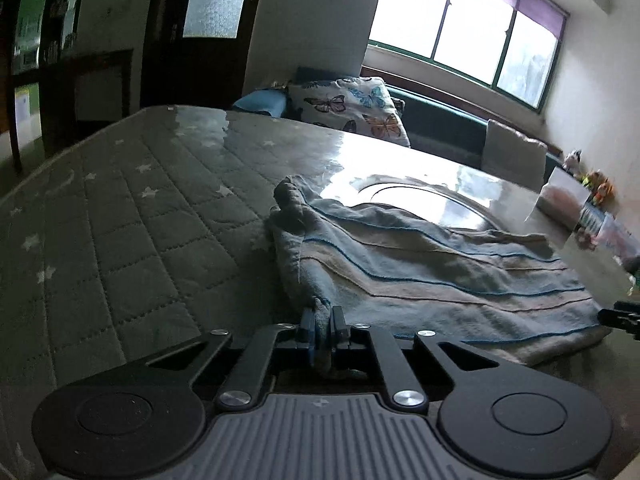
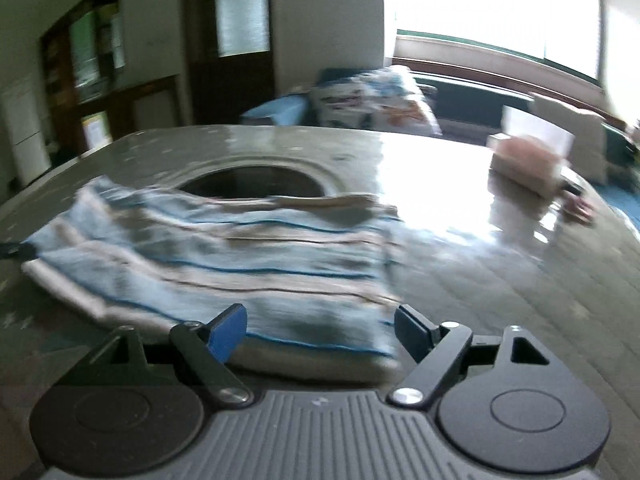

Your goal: Fold towel

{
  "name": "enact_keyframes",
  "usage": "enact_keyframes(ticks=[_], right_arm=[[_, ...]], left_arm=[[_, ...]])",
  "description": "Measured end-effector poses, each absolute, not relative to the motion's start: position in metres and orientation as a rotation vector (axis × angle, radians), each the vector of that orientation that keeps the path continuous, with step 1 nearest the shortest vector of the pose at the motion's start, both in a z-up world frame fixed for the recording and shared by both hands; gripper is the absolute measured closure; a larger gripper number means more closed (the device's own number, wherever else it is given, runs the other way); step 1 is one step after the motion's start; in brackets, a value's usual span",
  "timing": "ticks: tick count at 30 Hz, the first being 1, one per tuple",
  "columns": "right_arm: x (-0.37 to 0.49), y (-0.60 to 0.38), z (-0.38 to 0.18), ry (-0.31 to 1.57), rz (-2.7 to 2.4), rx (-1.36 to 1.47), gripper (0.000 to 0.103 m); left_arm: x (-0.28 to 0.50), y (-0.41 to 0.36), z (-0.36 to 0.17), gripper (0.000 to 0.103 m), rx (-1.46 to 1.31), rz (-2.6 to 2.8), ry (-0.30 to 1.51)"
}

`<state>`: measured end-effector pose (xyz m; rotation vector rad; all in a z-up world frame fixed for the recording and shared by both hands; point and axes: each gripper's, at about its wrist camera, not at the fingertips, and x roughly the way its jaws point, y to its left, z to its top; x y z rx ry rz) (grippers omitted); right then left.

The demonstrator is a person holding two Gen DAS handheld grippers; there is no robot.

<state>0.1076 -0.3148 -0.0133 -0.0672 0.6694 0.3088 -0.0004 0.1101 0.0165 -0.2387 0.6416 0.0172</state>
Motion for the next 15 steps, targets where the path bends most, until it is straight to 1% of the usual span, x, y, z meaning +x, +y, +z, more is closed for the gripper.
enact_keyframes(ticks=[1,3,4,6,7,8,9,10,11,15], right_arm=[[0.111,-0.324,-0.016,0.678,0.288,-0.049,0.026],[0.118,-0.333,-0.02,0.701,0.281,-0.009,0.037],[0.121,-0.338,-0.022,0.715,0.283,0.017,0.04],[0.126,-0.342,-0.028,0.74,0.295,0.056,0.058],[0.127,-0.343,-0.031,0.747,0.295,0.064,0.063],[0.128,-0.343,-0.032,0.751,0.282,0.065,0.08],[0.128,-0.345,-0.033,0.753,0.267,0.064,0.087],[0.127,-0.348,-0.033,0.754,0.263,0.072,0.088],[0.126,-0.351,-0.033,0.76,0.262,0.08,0.092],[0.114,-0.356,-0.031,0.786,0.262,0.048,0.093]], left_arm=[[-0.001,0.111,0.018,0.096,-0.244,0.015,0.643],[-0.002,0.111,0.018,0.096,-0.254,0.01,0.647],[-0.001,0.111,0.019,0.096,-0.263,0.008,0.65],[-0.002,0.112,0.019,0.096,-0.276,0.001,0.654],[-0.004,0.113,0.02,0.096,-0.279,0.0,0.656],[-0.005,0.113,0.02,0.096,-0.283,-0.002,0.659],[-0.007,0.114,0.021,0.096,-0.289,-0.006,0.662],[-0.009,0.114,0.021,0.097,-0.298,-0.012,0.666],[-0.012,0.115,0.022,0.097,-0.305,-0.022,0.671],[-0.026,0.116,0.021,0.096,-0.312,-0.052,0.713]])
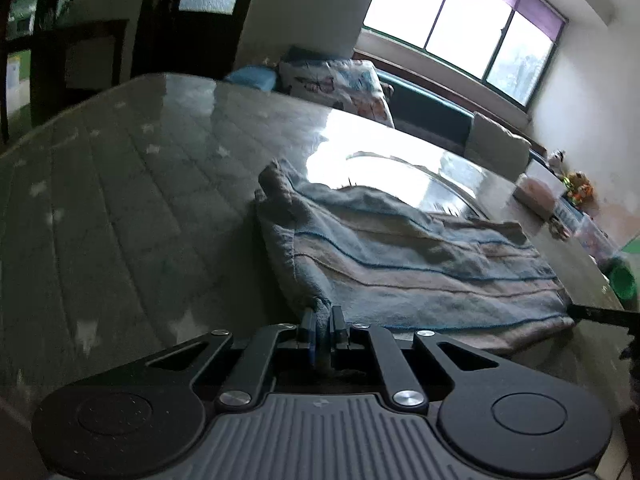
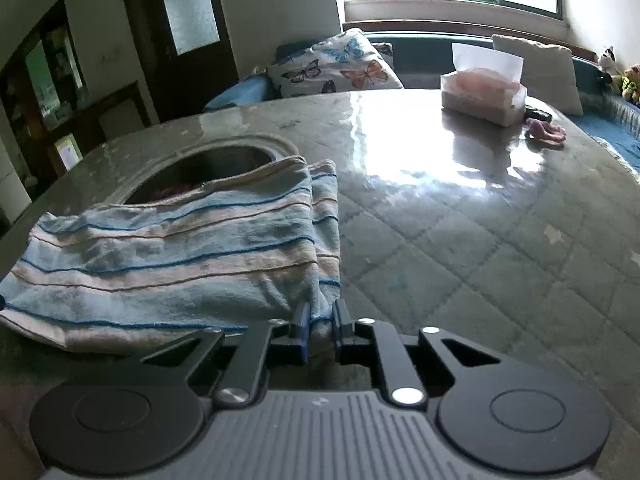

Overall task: Fold towel
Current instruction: 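Grasp the folded shirt edge with both grippers and fold it again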

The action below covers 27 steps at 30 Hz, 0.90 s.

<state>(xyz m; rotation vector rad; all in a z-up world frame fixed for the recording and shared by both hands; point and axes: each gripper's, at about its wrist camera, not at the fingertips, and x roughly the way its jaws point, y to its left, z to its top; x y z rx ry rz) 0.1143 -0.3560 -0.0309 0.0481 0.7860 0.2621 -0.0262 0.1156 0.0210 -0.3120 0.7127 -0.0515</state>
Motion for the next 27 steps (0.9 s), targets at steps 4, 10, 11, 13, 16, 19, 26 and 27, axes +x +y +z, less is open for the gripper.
enact_keyframes(ticks=[4,10,11,13,16,19,26,27], right_arm=[[0.103,-0.355,-0.025,0.801,0.261,-0.001,0.091],[0.108,-0.342,-0.002,0.724,0.297,-0.019,0.083],[0.112,-0.338,0.0,0.715,0.311,-0.018,0.077],[0.12,-0.326,0.0,0.702,0.339,-0.026,0.063],[0.134,-0.309,-0.004,0.698,0.381,-0.036,0.057],[0.147,-0.295,-0.01,0.696,0.418,-0.03,0.044],[0.174,-0.276,-0.026,0.715,0.44,-0.045,0.041],[0.176,-0.275,-0.028,0.718,0.441,-0.046,0.038]], left_arm=[[-0.034,0.122,0.023,0.092,-0.322,-0.053,0.737],[-0.03,0.124,0.052,0.074,-0.27,-0.036,0.646],[-0.027,0.122,0.054,0.071,-0.267,-0.04,0.632],[-0.014,0.116,0.057,0.069,-0.266,-0.048,0.614],[0.01,0.104,0.056,0.066,-0.273,-0.065,0.619],[0.037,0.084,0.052,0.065,-0.276,-0.126,0.634],[0.099,0.043,0.031,0.067,-0.275,-0.215,0.706],[0.107,0.039,0.028,0.067,-0.273,-0.223,0.71]])
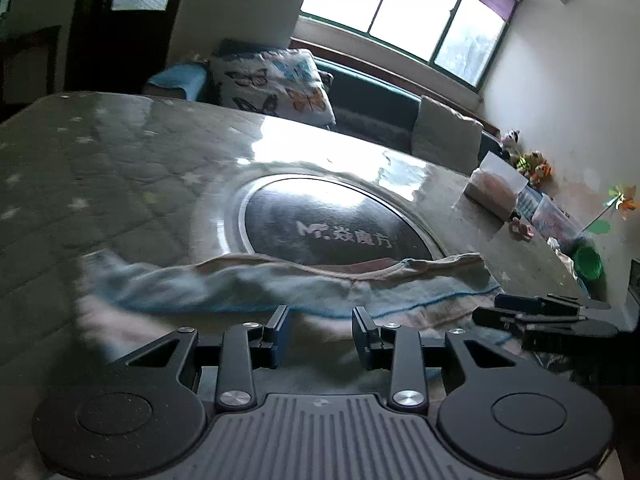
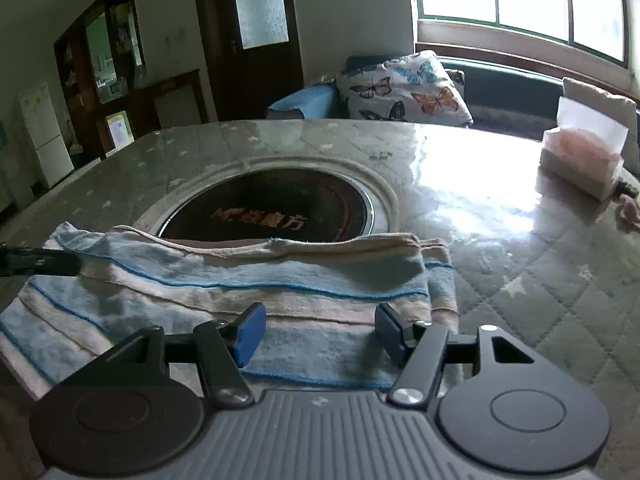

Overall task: Fold towel
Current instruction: 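Grasp the folded shirt edge with both grippers and fold it again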

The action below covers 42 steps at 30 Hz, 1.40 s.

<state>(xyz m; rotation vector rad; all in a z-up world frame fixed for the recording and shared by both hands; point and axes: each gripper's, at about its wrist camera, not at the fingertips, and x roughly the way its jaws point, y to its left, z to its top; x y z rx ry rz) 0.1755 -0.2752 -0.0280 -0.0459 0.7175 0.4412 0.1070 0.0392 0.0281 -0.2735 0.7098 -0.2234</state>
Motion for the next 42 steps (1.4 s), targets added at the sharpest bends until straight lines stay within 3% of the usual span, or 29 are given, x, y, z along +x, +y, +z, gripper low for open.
enact_keyframes(ticks=[4,7,10,12,19,31,42], right_arm=[[0.179,-0.276,-0.035,0.719,0.445,-0.042,0.034],[0.179,-0.277,-0.035,0.713,0.458,-0.049,0.03],[0.178,-0.276,-0.036,0.708,0.47,-0.057,0.027],[0.178,-0.275,-0.037,0.707,0.487,-0.06,0.016],[0.178,-0.27,-0.039,0.702,0.503,-0.085,0.01],[0.218,-0.268,-0.031,0.706,0.514,-0.063,0.01],[0.216,-0.265,-0.03,0.724,0.514,-0.065,0.006]], left_arm=[[0.128,0.036,0.011,0.068,-0.257,-0.186,0.728],[0.128,0.04,0.004,0.076,-0.234,-0.174,0.714],[0.121,0.048,0.005,0.076,-0.253,-0.164,0.706],[0.118,0.051,0.008,0.075,-0.247,-0.147,0.696],[0.125,0.069,0.008,0.075,-0.306,-0.093,0.715],[0.114,0.089,0.015,0.067,-0.34,-0.029,0.684],[0.077,0.105,0.038,0.039,-0.33,0.001,0.608]])
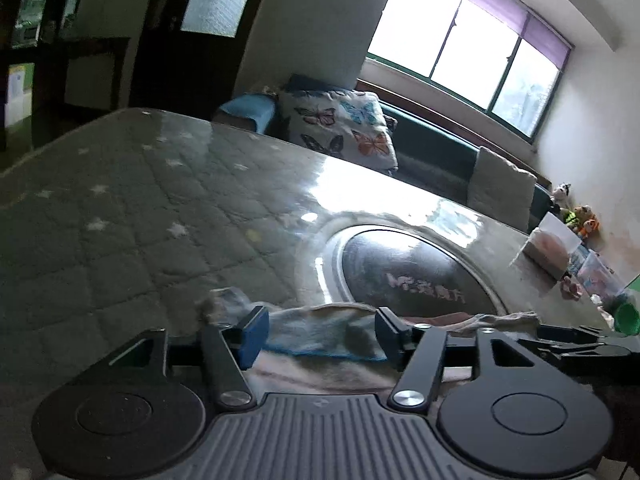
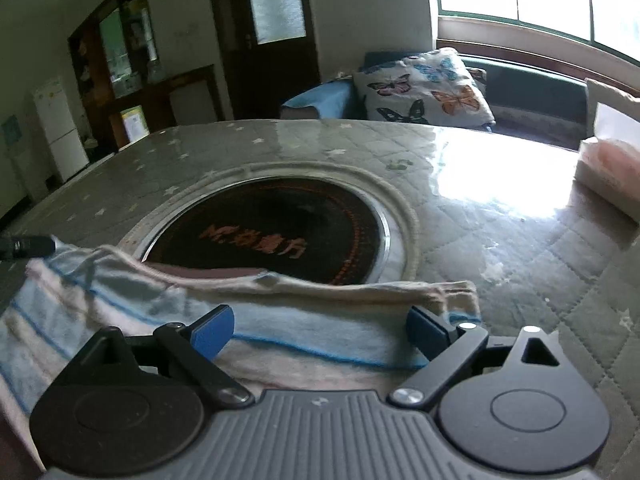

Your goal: Fold towel

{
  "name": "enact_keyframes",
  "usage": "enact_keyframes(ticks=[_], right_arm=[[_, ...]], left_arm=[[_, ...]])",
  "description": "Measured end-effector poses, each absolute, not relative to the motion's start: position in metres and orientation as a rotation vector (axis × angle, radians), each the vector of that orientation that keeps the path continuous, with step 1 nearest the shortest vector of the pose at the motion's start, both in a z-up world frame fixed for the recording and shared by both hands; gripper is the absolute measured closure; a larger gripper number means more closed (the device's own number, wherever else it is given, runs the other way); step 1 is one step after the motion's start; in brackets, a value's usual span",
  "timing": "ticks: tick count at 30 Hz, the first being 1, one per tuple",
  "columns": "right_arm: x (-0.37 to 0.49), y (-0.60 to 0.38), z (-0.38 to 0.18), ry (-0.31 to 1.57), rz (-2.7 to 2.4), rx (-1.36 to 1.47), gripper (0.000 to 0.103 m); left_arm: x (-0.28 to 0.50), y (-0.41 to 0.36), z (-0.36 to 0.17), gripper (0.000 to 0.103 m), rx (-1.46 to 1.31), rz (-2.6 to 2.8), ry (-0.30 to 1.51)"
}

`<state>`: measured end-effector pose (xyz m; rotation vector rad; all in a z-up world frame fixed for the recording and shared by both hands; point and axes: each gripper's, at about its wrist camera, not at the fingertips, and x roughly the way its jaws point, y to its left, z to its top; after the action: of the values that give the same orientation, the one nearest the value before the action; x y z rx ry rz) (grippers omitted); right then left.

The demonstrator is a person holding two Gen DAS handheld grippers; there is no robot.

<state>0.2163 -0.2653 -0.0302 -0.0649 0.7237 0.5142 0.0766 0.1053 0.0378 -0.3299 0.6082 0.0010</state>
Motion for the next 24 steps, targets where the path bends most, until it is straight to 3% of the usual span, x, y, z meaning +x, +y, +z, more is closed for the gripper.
enact_keyframes(ticks=[5,15,24], right_arm=[[0.192,-0.26,-0.032,0.71,0.518,-0.106,0.0],[0.181,-0.249,-0.043,0.72,0.462,-0.168,0.0],[0.182,-0.248,-0.042,0.733,0.442,-0.169,0.0]], left_arm=[[0.053,0.121,0.03,0.037,-0.332,0.064,0.644],[0.034,0.139,0.013,0.04,-0.426,0.088,0.676],[0.049,0.141,0.01,0.051,-0.3,0.19,0.668]])
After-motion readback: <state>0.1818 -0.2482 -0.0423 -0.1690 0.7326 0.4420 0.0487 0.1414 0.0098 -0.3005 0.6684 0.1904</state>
